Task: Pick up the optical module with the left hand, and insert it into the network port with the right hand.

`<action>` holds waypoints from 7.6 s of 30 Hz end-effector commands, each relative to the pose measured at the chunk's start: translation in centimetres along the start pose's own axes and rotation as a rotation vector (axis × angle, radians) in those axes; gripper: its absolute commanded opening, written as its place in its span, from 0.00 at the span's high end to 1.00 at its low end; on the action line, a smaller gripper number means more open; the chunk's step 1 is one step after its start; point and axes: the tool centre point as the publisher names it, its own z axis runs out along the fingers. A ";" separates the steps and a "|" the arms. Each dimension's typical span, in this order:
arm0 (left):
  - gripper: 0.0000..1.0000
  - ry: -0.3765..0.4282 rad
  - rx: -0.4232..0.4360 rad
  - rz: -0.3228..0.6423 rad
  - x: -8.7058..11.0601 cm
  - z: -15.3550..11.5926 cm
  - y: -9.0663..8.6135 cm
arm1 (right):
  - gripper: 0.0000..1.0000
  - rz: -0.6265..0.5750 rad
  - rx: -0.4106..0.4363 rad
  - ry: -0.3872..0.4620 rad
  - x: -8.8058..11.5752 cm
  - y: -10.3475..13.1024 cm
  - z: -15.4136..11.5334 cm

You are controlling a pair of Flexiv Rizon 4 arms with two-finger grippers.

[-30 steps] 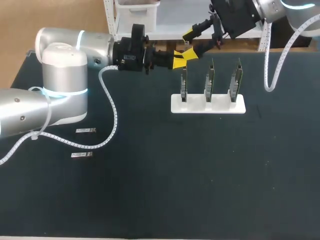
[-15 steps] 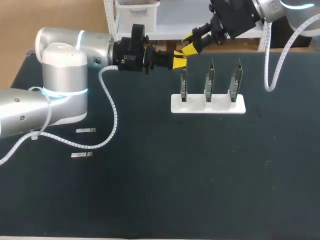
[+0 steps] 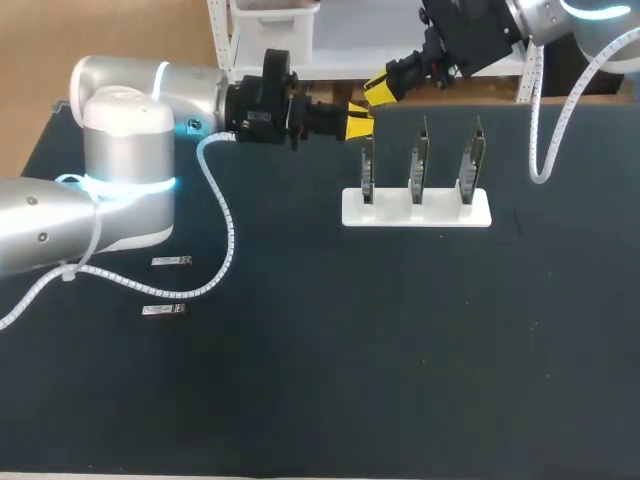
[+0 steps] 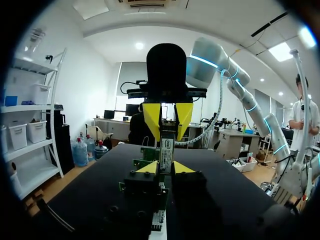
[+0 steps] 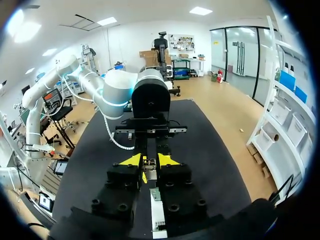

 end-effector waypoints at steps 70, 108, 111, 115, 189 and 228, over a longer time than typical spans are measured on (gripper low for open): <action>0.00 0.617 -0.031 0.005 5.6 -2.4 1.2 | 1.00 0.020 0.043 -0.039 0.9 0.0 -1.1; 0.00 0.669 -0.003 0.019 6.6 -2.2 0.9 | 1.00 0.025 0.055 -0.033 1.1 -0.1 -1.2; 0.00 0.668 -0.001 0.021 6.5 -2.3 1.0 | 1.00 0.026 0.054 -0.033 1.1 -0.1 -1.2; 0.00 0.670 0.001 0.021 6.5 -2.3 1.0 | 1.00 0.027 0.054 -0.034 1.1 -0.1 -1.1; 0.00 0.676 0.021 0.016 6.6 -2.3 1.0 | 1.00 -0.029 0.005 0.027 1.8 -1.5 1.3; 0.00 0.676 0.021 0.016 6.6 -2.3 1.0 | 1.00 -0.039 0.001 0.053 2.1 -1.7 1.4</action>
